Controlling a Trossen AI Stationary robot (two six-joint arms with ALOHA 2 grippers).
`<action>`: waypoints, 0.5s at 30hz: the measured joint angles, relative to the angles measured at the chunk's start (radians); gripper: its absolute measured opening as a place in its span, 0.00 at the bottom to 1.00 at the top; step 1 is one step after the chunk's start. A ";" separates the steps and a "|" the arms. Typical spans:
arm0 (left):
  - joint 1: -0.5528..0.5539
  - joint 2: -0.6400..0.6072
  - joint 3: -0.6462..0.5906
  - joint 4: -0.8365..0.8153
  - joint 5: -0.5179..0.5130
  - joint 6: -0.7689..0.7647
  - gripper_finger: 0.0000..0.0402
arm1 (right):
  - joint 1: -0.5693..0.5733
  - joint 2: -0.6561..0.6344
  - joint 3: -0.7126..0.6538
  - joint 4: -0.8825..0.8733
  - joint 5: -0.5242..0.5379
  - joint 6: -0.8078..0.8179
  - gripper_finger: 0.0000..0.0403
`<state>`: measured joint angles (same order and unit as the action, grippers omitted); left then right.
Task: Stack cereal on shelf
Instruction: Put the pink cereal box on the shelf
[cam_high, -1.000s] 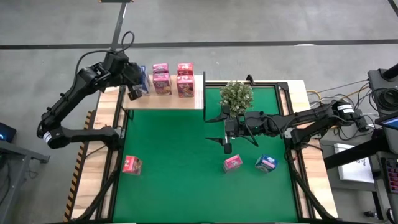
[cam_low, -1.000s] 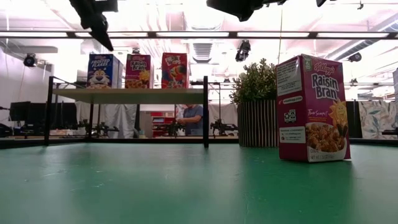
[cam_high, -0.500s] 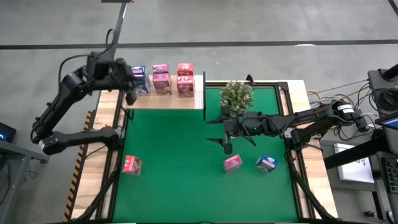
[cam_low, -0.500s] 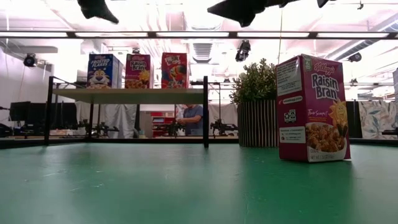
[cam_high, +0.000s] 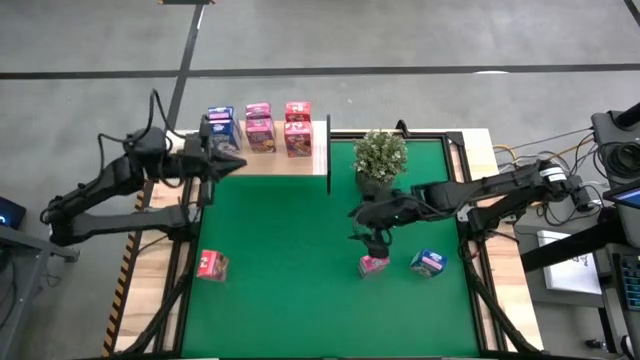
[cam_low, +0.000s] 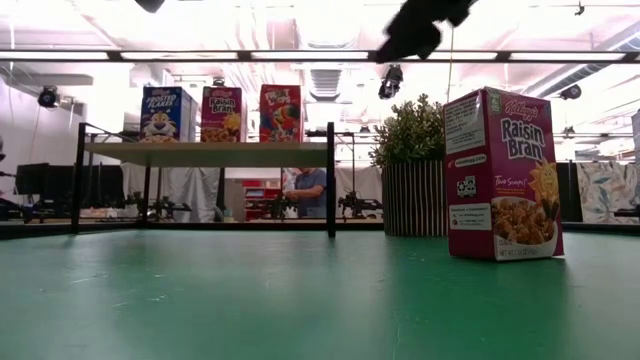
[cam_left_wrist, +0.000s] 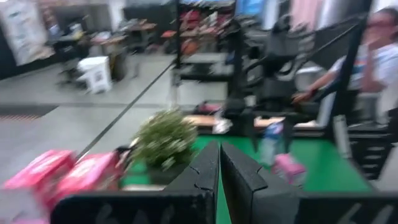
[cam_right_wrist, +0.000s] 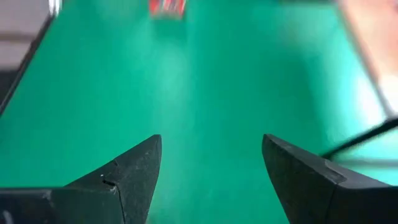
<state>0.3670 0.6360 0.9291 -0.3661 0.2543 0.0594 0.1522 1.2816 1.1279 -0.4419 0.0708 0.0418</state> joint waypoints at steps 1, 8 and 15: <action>-0.027 0.000 -0.017 0.034 0.000 -0.007 0.00 | 0.017 0.000 0.020 -0.053 0.000 0.015 0.65; -0.200 0.018 -0.136 0.271 -0.011 -0.047 0.00 | 0.158 -0.002 0.113 -0.270 0.004 0.156 0.63; -0.326 0.050 -0.210 0.464 -0.098 -0.100 0.00 | 0.263 -0.002 0.108 -0.350 0.008 0.249 0.63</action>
<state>0.0415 0.6863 0.7194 0.0982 0.1564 -0.0403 0.4148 1.2793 1.2359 -0.7923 0.0792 0.2910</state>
